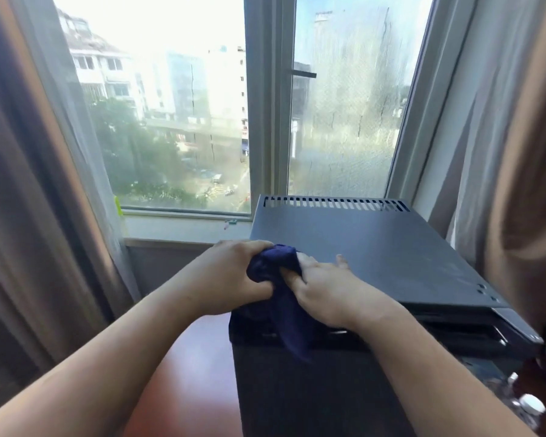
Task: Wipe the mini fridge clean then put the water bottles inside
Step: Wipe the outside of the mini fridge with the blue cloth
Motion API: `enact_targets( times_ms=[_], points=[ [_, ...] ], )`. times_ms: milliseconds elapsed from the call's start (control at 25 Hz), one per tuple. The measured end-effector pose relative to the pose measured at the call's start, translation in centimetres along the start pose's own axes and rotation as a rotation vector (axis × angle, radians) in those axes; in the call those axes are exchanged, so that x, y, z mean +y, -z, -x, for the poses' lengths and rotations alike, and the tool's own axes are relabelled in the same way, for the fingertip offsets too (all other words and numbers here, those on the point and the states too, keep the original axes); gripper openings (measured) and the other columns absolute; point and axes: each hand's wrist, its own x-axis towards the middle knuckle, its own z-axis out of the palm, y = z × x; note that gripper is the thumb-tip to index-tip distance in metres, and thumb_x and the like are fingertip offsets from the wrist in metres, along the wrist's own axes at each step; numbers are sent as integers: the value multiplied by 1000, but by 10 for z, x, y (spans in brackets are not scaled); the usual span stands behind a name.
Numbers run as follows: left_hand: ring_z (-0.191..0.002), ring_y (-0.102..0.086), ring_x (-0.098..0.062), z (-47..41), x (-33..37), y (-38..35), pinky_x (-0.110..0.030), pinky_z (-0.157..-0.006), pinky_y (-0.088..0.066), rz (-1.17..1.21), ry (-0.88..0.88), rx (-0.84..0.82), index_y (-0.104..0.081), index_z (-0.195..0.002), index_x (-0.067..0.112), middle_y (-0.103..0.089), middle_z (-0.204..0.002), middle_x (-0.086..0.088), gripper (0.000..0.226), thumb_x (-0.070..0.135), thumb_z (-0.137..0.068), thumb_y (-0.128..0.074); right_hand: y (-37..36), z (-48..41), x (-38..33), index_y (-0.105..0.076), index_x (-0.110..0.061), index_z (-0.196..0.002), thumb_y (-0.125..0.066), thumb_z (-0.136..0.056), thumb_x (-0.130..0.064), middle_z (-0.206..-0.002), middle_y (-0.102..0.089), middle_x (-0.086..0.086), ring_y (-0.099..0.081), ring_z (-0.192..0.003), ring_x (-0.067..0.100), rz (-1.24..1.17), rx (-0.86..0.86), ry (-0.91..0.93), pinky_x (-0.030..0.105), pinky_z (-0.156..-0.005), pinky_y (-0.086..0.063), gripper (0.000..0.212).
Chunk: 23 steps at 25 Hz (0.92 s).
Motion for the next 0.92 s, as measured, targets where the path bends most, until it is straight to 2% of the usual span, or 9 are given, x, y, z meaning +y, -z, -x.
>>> enact_targets(
  times_ms=[120, 240, 320, 400, 600, 760, 920],
  points=[
    [-85, -65, 0, -37, -18, 3, -19, -75, -49, 17, -15, -1, -67, -115, 41, -73, -89, 17, 40, 31, -76, -67, 13, -41, 1, -32, -27, -154, -17, -108, -45, -156, -47, 4, -40, -145, 27, 18, -30, -30, 61, -123, 1, 52],
    [-89, -67, 3, -70, -32, -1, -23, -80, -51, 42, -40, 7, -66, -120, 43, -74, -94, 21, 46, 29, -76, -70, 21, -69, 2, -33, -22, -154, -19, -109, -39, -158, -43, 6, -37, -147, 28, -11, -42, -111, 64, -122, 3, 50],
    [-93, -68, -2, -94, -35, -6, -28, -85, -54, 37, -83, -22, -65, -123, 42, -74, -101, 21, 51, 38, -72, -66, 24, -79, 6, -34, -19, -153, -20, -109, -32, -157, -41, 8, -38, -146, 28, 1, -21, -192, 66, -121, 5, 48],
    [-101, -68, -11, -116, -27, -11, -30, -88, -52, 9, -161, -53, -63, -128, 41, -73, -110, 15, 62, 48, -67, -59, 27, -76, 11, -36, -15, -151, -23, -107, -25, -155, -44, 9, -40, -145, 29, -13, 10, -311, 64, -122, 8, 48],
    [-120, -60, -21, -155, 37, -34, -28, -96, -45, -112, -447, -241, -50, -148, 31, -64, -133, 3, 73, 41, -77, -66, 26, -22, 52, -35, -19, -155, -23, -101, -14, -160, -33, 11, -30, -149, 30, 80, 110, -583, 64, -122, 6, 55],
    [-121, -57, -22, -161, 106, -72, -25, -95, -41, -73, -656, -298, -54, -143, 28, -65, -130, 0, 65, 36, -80, -68, 29, 41, 84, -28, -33, -157, -17, -106, -17, -168, -21, 5, -20, -156, 26, 96, 190, -786, 61, -124, 3, 55],
    [-115, -60, -23, -183, 133, -99, -28, -91, -46, -35, -681, -286, -61, -133, 27, -69, -121, -1, 56, 35, -78, -68, 48, 51, 109, -29, -32, -157, -17, -109, -25, -166, -29, 4, -26, -153, 26, 32, 202, -845, 57, -125, -2, 50]
  ],
)
